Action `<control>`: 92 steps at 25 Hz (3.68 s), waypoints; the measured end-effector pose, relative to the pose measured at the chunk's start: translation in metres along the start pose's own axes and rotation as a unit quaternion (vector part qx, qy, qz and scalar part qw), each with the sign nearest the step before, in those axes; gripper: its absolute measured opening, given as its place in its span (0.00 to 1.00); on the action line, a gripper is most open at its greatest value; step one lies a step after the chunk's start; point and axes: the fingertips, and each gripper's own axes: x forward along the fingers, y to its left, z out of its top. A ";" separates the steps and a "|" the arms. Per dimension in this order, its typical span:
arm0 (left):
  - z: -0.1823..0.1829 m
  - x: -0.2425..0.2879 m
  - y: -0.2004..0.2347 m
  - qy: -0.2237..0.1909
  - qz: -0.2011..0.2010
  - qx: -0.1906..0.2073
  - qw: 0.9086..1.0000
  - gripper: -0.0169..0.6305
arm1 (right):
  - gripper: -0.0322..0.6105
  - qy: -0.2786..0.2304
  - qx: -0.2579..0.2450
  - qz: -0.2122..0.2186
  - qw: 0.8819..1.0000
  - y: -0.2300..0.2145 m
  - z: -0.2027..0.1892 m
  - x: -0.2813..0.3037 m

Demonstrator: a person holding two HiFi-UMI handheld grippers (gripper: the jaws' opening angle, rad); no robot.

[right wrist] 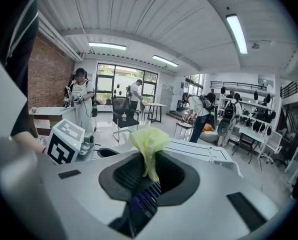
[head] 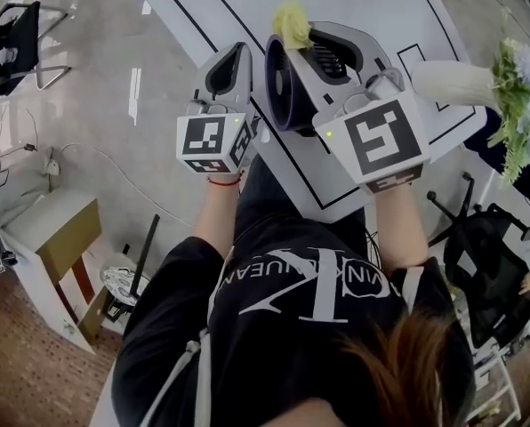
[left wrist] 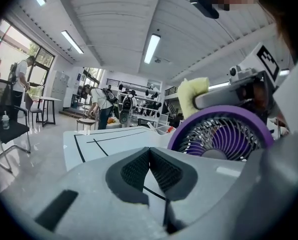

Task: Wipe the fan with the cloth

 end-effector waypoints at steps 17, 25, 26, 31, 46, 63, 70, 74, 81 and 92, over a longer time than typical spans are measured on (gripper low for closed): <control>0.005 -0.029 -0.020 -0.015 0.010 0.022 1.000 0.04 | 0.15 -0.021 -0.048 -0.025 0.998 0.029 -0.009 -0.049; -0.004 -0.063 -0.040 -0.009 0.023 0.030 0.999 0.04 | 0.15 -0.032 -0.089 -0.038 0.995 0.057 -0.022 -0.073; -0.005 -0.066 -0.042 -0.009 0.023 0.030 0.999 0.04 | 0.15 -0.033 -0.092 -0.038 0.994 0.060 -0.023 -0.076; -0.007 -0.086 -0.046 -0.012 0.032 0.027 0.999 0.04 | 0.15 -0.030 -0.109 -0.042 0.993 0.075 -0.028 -0.084; -0.014 -0.134 -0.053 -0.017 0.059 0.025 0.998 0.04 | 0.15 -0.009 -0.107 -0.035 0.994 0.109 -0.068 -0.090; -0.007 -0.177 -0.054 -0.025 0.073 0.039 0.996 0.04 | 0.15 -0.034 -0.065 -0.053 0.996 0.116 -0.074 -0.104; -0.021 -0.150 -0.069 0.014 -0.029 0.032 0.999 0.18 | 0.15 -0.023 -0.042 -0.068 0.997 0.119 -0.083 -0.120; -0.070 -0.119 -0.093 0.098 -0.114 0.062 0.987 0.26 | 0.15 -0.001 -0.023 -0.084 0.996 0.114 -0.097 -0.132; -0.082 -0.098 -0.079 0.119 -0.125 0.090 0.981 0.27 | 0.15 0.017 0.015 -0.106 0.994 0.103 -0.115 -0.139; -0.034 -0.020 -0.033 0.072 -0.277 0.109 0.952 0.24 | 0.15 -0.051 0.104 -0.136 0.984 0.135 -0.074 -0.089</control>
